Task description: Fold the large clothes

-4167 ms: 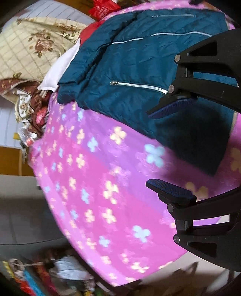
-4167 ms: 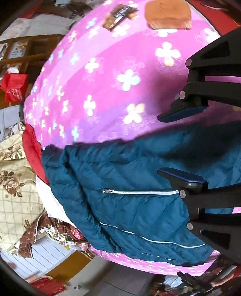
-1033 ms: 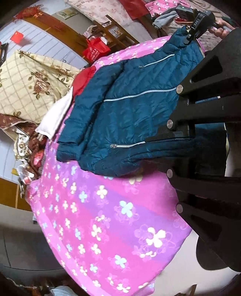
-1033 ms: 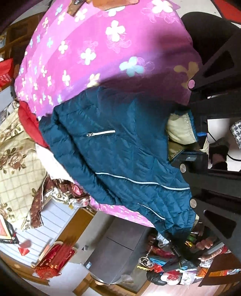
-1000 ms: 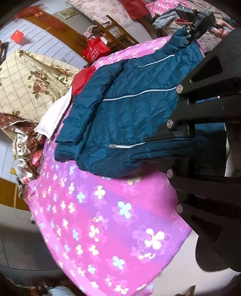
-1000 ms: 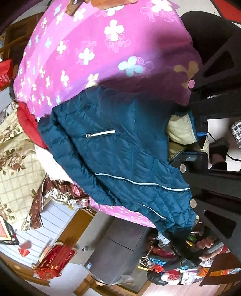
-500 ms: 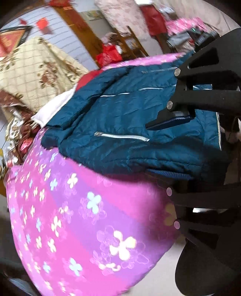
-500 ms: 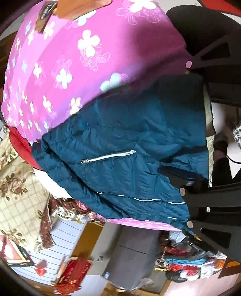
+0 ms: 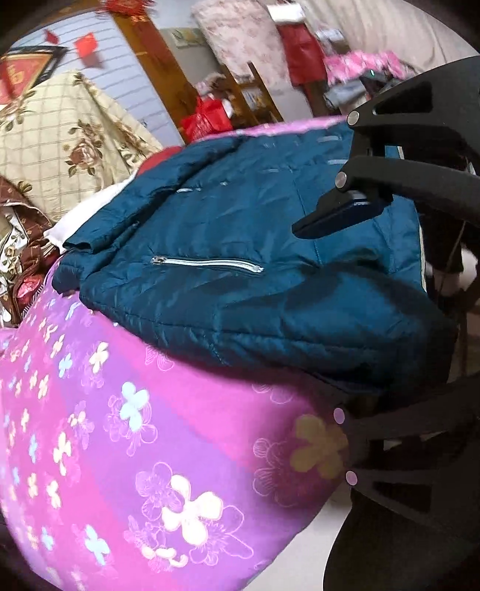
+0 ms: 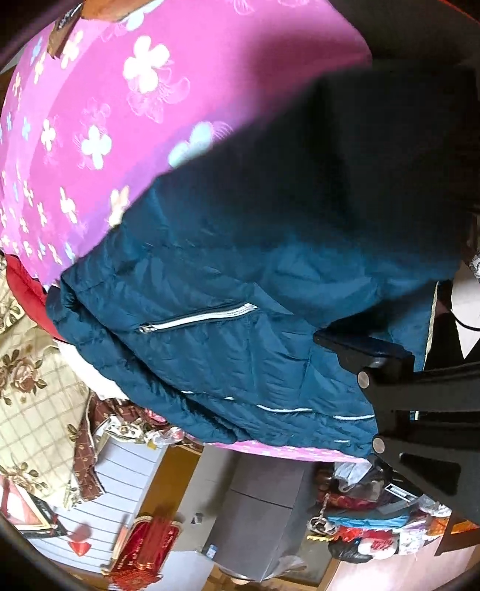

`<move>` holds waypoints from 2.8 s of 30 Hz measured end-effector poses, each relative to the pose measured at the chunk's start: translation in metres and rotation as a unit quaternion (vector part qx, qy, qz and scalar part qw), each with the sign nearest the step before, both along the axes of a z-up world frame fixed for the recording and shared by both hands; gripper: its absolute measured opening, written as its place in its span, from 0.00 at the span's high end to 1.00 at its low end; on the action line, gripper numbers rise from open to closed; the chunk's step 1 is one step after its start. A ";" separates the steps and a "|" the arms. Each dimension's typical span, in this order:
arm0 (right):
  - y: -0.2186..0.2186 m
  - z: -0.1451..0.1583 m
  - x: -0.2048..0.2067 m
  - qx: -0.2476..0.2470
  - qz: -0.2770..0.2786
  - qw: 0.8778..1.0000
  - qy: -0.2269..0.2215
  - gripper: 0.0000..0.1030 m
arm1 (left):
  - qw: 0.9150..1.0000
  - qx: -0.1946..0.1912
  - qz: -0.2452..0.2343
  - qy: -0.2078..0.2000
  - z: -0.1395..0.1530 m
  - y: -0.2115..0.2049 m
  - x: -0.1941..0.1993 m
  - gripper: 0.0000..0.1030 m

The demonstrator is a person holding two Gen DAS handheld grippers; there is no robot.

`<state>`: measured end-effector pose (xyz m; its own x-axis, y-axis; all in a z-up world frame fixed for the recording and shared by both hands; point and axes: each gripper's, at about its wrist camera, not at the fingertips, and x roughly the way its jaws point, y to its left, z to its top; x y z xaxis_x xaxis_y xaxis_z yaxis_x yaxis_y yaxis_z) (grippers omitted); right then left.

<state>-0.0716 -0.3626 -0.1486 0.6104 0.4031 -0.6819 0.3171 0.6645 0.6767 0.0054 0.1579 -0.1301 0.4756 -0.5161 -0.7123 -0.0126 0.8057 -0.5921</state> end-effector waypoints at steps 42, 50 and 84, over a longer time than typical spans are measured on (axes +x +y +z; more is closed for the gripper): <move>0.015 0.206 0.157 -0.197 0.062 0.969 -0.138 0.93 | 0.955 0.216 0.091 -0.184 0.194 -0.048 0.146 0.92; 0.001 0.219 0.258 -0.216 0.071 0.967 -0.113 0.93 | 0.953 0.242 0.106 -0.147 0.206 -0.071 0.233 0.92; -0.074 0.085 0.434 -0.087 0.010 0.993 -0.075 0.42 | 0.973 0.194 0.123 -0.016 0.060 -0.085 0.436 0.68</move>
